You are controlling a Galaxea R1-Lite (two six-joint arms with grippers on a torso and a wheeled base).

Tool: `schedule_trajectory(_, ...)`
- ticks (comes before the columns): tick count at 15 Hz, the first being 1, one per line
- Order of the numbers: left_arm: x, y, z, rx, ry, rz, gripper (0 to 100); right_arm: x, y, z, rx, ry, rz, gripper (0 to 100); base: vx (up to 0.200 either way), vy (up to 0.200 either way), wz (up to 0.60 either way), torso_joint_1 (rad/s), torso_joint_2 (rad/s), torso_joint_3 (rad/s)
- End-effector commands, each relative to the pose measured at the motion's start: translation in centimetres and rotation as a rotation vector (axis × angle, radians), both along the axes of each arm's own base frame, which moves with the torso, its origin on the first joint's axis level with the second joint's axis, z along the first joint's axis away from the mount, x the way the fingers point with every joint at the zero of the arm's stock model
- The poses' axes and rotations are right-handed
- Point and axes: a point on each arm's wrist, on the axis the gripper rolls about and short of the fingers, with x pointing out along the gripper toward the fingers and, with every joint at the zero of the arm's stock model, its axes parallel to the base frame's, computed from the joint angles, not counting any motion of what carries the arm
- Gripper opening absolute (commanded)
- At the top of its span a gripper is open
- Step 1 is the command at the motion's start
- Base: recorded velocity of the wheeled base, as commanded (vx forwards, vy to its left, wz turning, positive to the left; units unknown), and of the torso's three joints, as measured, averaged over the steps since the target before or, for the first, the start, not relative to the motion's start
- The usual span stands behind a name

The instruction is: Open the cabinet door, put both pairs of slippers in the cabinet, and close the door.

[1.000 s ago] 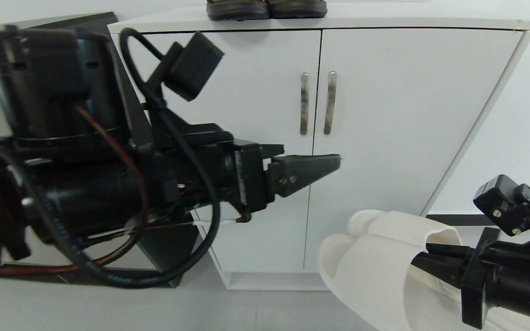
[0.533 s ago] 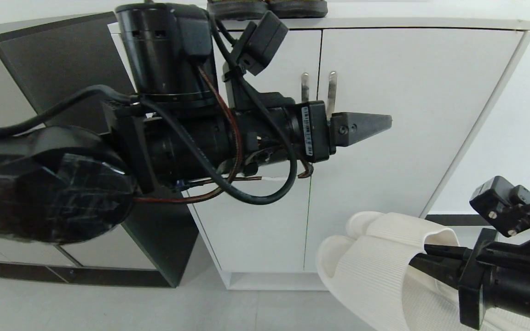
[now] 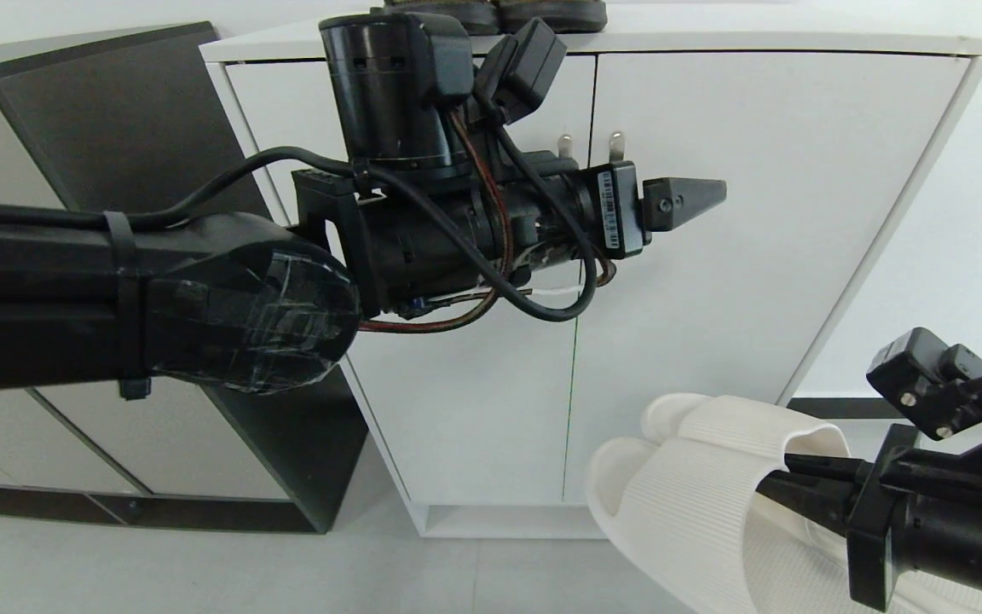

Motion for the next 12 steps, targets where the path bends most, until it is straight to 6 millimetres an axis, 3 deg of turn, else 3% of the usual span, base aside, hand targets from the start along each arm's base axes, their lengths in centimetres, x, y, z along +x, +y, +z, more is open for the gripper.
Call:
schedule_trajectory(1, 0.2, 0.0, 0.0, 0.000, 0.000, 0.006, 100, 0.0, 0.0, 0.0, -0.001, 0.001, 0.001, 0, 0.000, 0.000, 0.00, 0.000, 0.00, 0.000)
schedule_trajectory(7, 1.1, 1.0, 0.1, -0.004, -0.003, 0.058, 100, 0.0, 0.0, 0.0, -0.001, 0.001, 0.001, 0, 0.000, 0.000, 0.00, 0.000, 0.00, 0.000)
schedule_trajectory(12, 2.4, -0.1, -0.3, -0.010, -0.006, 0.079, 100, 0.0, 0.0, -0.3, -0.008, 0.009, 0.001, 0, 0.000, 0.000, 0.00, 0.000, 0.00, 0.000)
